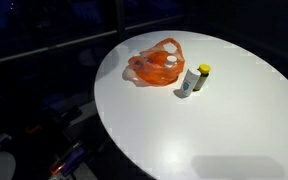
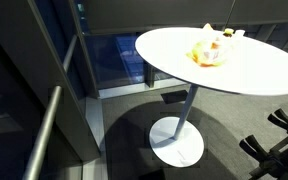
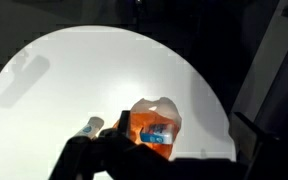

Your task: Place the white pill bottle on the table

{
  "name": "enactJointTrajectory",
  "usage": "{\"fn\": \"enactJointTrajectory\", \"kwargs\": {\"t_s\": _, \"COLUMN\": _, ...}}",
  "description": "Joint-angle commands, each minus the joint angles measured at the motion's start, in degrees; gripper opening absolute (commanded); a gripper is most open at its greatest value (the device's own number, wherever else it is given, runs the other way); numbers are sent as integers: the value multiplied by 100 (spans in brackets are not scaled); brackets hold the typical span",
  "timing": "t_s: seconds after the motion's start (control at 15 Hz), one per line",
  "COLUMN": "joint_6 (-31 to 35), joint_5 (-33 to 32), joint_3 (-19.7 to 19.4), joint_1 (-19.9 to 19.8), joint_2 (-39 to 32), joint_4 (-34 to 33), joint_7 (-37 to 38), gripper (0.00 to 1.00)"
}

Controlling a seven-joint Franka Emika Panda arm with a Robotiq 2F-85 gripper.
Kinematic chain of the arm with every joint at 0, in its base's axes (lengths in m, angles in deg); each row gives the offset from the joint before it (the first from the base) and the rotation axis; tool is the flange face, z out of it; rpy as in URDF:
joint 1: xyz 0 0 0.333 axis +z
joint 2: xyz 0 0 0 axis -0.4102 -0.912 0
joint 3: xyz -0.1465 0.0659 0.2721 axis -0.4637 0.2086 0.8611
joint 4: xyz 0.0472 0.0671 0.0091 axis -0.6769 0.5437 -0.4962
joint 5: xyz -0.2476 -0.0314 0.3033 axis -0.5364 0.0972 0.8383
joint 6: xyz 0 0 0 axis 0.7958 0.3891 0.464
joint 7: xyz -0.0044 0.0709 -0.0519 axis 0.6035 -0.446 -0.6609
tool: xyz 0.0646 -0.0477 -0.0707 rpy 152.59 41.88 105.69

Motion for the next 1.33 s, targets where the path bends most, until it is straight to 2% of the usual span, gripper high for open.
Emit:
{"fn": "enactJointTrajectory", "kwargs": {"t_s": 0.0, "joint_6": 313, "joint_5": -99, "joint_3": -84, "joint_1": -75, "joint_2": -577, "joint_4": -511, "joint_7": 264, "gripper": 100}}
{"fn": "enactJointTrajectory", "kwargs": {"t_s": 0.47, "joint_6": 1107, "joint_5": -93, "joint_3": -340, "joint_1": -228, "joint_2": -1700, "joint_4": -1032, "joint_7": 414, "gripper": 100}}
{"fn": "enactJointTrajectory", "kwargs": {"t_s": 0.87, "joint_6": 1204, "joint_5": 204, "joint_3": -584, "joint_1": -304, "joint_2": -2701, "joint_4": -1650, "joint_7": 218, "gripper": 100}}
{"fn": "enactJointTrajectory", "kwargs": {"t_s": 1.13, "joint_6": 1031, "joint_5": 209, "joint_3": -662, "joint_1": -301, "joint_2": -2966, "joint_4": -1957, "joint_7": 352, "gripper": 100}}
{"fn": "enactJointTrajectory", "kwargs": {"t_s": 1.2, "joint_6": 1266, "joint_5": 133, "joint_3": -649, "joint_1": -270, "joint_2": -2866, "joint_4": -1632, "joint_7": 282, "gripper": 100}}
{"fn": "enactJointTrajectory", "kwargs": {"t_s": 1.27, "joint_6": 1247, "joint_5": 133, "joint_3": -662, "joint_1": -272, "joint_2": -2909, "joint_4": -1700, "joint_7": 282, "gripper": 100}}
